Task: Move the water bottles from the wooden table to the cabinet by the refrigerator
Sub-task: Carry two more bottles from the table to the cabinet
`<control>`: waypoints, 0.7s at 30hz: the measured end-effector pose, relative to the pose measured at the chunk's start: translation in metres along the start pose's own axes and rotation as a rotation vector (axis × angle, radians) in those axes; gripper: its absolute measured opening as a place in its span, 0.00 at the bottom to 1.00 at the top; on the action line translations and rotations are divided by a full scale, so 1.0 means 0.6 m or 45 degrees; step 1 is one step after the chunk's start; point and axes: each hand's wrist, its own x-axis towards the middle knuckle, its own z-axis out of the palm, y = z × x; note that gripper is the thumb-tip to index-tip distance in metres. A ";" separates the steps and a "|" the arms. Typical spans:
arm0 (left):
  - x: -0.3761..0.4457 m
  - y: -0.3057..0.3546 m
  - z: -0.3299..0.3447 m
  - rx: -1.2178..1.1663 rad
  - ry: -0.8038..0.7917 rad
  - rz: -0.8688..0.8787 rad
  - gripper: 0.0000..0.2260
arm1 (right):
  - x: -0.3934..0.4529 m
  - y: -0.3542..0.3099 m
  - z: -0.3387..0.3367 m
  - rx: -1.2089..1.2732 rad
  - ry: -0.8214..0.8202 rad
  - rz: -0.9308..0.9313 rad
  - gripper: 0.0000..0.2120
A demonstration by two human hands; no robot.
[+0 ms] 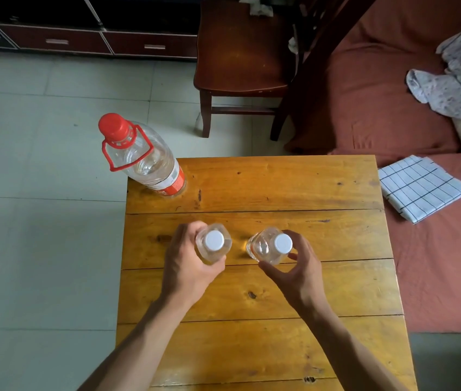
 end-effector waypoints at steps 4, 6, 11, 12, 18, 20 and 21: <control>-0.014 -0.014 0.004 -0.025 0.020 0.005 0.32 | -0.001 0.000 0.002 -0.009 0.014 -0.018 0.34; -0.017 -0.017 0.008 -0.021 0.026 0.004 0.32 | 0.000 -0.003 0.005 -0.012 0.022 -0.025 0.34; -0.016 -0.019 0.019 -0.006 0.070 -0.015 0.32 | 0.009 -0.007 0.009 -0.046 0.064 -0.068 0.33; -0.015 -0.018 0.020 -0.012 0.079 -0.016 0.32 | 0.011 -0.008 0.010 -0.042 0.071 -0.076 0.33; -0.019 -0.011 0.026 0.002 0.078 0.055 0.30 | 0.018 -0.013 0.004 -0.031 0.119 -0.084 0.29; -0.026 -0.005 0.021 -0.004 0.101 0.070 0.30 | 0.015 -0.015 -0.005 -0.037 0.120 -0.096 0.29; -0.029 0.001 0.017 -0.019 0.114 0.070 0.29 | 0.013 -0.017 -0.010 -0.040 0.118 -0.105 0.29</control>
